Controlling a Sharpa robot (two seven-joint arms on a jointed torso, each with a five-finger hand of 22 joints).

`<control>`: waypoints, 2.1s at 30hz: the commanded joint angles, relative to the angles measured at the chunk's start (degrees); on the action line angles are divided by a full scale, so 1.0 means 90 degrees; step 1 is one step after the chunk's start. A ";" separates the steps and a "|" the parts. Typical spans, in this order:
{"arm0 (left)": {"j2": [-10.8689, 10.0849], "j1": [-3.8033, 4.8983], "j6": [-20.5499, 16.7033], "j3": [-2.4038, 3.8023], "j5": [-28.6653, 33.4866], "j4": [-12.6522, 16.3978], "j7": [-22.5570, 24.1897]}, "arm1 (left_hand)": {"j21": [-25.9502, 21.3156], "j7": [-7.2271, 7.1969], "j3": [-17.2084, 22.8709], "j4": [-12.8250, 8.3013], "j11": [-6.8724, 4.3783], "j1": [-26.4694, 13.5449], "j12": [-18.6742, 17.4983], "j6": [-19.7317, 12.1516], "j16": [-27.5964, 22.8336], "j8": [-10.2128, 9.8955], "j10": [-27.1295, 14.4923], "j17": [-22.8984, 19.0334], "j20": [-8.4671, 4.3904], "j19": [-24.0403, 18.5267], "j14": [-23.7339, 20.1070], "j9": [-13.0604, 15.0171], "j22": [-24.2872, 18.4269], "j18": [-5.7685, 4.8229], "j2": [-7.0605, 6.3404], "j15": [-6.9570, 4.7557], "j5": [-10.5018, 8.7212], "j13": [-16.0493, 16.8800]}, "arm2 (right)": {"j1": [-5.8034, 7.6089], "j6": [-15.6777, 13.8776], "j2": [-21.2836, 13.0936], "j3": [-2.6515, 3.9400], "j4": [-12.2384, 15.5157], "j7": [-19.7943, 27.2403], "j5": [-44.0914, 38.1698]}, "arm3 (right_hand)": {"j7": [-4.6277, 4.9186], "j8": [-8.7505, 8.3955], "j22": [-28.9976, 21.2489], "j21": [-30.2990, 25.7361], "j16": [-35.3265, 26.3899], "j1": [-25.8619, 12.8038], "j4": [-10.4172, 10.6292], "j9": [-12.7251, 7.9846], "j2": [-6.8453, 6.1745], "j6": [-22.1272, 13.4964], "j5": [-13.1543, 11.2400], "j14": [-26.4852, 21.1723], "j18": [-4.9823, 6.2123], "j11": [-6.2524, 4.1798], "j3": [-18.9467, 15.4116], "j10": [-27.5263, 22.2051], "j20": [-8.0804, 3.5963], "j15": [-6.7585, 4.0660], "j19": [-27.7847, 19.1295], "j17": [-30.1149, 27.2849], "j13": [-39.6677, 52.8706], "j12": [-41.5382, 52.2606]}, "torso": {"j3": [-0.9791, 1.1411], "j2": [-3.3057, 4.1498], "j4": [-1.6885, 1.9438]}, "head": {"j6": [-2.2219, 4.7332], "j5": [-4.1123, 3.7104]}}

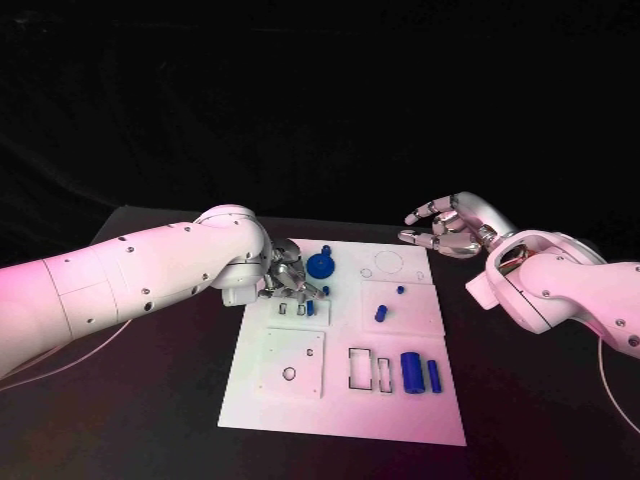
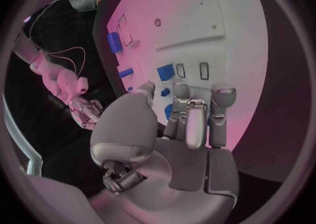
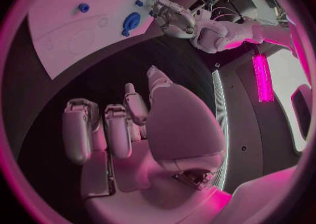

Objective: Assemble the parts on the task board

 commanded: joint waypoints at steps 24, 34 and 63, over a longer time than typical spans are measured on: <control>0.0082 -0.0003 0.0449 -0.0007 0.0085 -0.0028 -0.0055 | 0.0122 -0.0046 0.0215 -0.0021 -0.0020 0.0422 0.0068 -0.0006 0.0093 0.0039 -0.0001 0.0716 -0.0004 0.0021 0.0402 0.0098 0.0105 -0.0071 0.0126 -0.0061 0.0028 0.0050 | -0.0013 0.0068 0.0046 -0.0004 -0.0037 0.0014 -0.0031 | -0.0010 0.0043 0.0892 -0.0031 -0.0043 -0.0052 0.0008 -0.0012 0.0072 0.0053 0.0084 0.0483 0.0134 -0.0048 0.0048 -0.0007 -0.0029 -0.0061 0.0069 0.0911 0.0001 0.0012 | 0.0004 0.0002 0.0002 | -0.0015 -0.0021; 0.0085 -0.0004 0.0489 -0.0010 0.0198 -0.0042 -0.0055 | 0.0195 -0.0063 0.1236 -0.0009 -0.0049 0.1142 0.0001 -0.0031 0.0110 -0.0069 -0.0064 0.0744 -0.0025 -0.0029 0.0405 0.0161 0.0170 -0.0072 0.0080 -0.0093 0.0027 0.0010 | -0.0015 0.0061 0.0055 -0.0005 -0.0050 0.0012 -0.0031 | -0.0012 0.0048 0.0889 -0.0038 -0.0048 -0.0047 -0.0004 -0.0017 0.0082 0.0050 0.0146 0.0481 0.0135 -0.0052 0.0061 -0.0011 -0.0033 -0.0064 0.0068 0.0901 -0.0008 0.0008 | 0.0004 0.0006 0.0000 | -0.0019 -0.0023; -0.0549 -0.0040 -0.0785 0.0001 0.0621 0.0554 0.0020 | 0.0502 -0.0144 0.4863 -0.1158 -0.0129 0.0720 0.0367 -0.0123 0.0190 0.0572 0.0357 0.0859 -0.0072 0.0091 0.0457 0.1268 0.0590 -0.0129 -0.0820 -0.0161 -0.0015 0.0369 | -0.0030 0.0035 0.0032 -0.0008 -0.0051 0.0028 -0.0014 | -0.0013 0.0052 0.0874 -0.0059 -0.0055 -0.0054 -0.0002 -0.0021 0.0081 0.0048 0.0193 0.0478 0.0140 -0.0052 0.0065 -0.0016 -0.0036 -0.0066 0.0057 0.0885 -0.0016 0.0003 | 0.0009 0.0002 0.0020 | 0.0033 -0.0015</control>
